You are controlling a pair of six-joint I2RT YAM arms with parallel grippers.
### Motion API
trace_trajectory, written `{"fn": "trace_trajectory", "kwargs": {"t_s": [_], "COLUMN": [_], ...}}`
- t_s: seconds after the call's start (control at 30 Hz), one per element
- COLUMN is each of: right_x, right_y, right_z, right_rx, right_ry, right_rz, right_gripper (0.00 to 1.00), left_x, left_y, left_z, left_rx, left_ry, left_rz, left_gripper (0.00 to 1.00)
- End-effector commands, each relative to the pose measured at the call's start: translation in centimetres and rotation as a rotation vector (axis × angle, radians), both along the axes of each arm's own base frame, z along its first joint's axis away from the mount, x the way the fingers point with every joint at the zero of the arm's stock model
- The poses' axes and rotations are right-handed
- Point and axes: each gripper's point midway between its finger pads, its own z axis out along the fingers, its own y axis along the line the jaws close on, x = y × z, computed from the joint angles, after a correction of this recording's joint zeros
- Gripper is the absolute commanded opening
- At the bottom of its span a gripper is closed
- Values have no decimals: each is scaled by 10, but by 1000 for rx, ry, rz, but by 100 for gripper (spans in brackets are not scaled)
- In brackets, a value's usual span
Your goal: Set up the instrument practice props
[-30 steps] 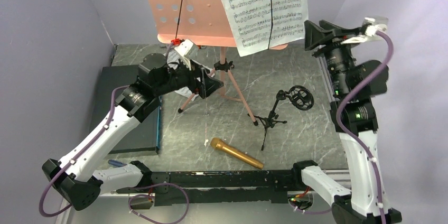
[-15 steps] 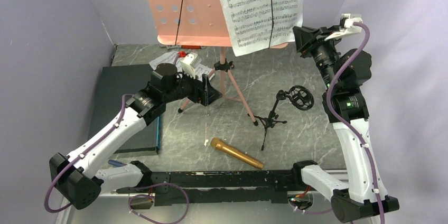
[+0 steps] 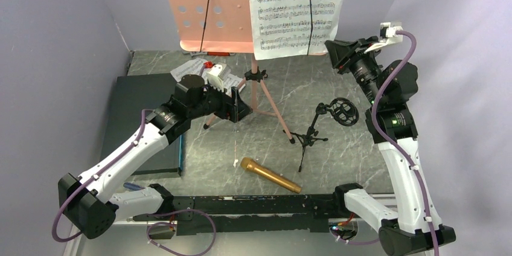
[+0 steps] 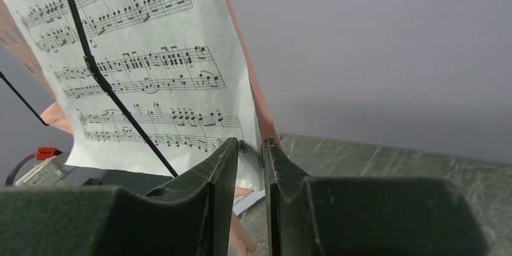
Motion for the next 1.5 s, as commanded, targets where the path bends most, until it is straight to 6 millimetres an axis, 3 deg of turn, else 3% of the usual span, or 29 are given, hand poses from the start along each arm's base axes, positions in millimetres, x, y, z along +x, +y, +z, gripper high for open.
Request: {"fn": "trace_trajectory", "kwargs": {"t_s": [0.0, 0.13, 0.33, 0.57, 0.7, 1.0, 1.1, 1.27, 1.47], "right_x": [-11, -14, -28, -40, -40, -40, -41, -42, -39], "right_y": [5, 3, -7, -11, -10, -5, -1, 4, 8], "right_z": [10, 8, 15, 11, -4, -55, -69, -86, -100], "right_rx": [32, 27, 38, 40, 43, 93, 105, 106, 107], "right_ry": [-39, -34, -64, -60, -30, 49, 74, 107, 135], "right_rz": [43, 30, -7, -22, -17, 13, 35, 67, 86], "right_gripper": [26, 31, 64, 78, 81, 87, 87, 87, 88], "left_x": [3, 6, 13, 28, 39, 63, 77, 107, 158], "left_y": [1, 3, 7, 29, 58, 149, 175, 221, 255], "left_z": [0, -8, -25, -40, -50, -92, -96, -97, -105], "left_rx": [2, 10, 26, -18, -86, -179, -206, -225, -229], "left_ry": [-19, -8, 35, 68, 105, 186, 162, 104, 121], "left_rz": [18, 36, 88, 199, 302, 684, 792, 986, 1050], "left_gripper": [88, 89, 92, 93, 93, 91, 89, 93, 92]}}
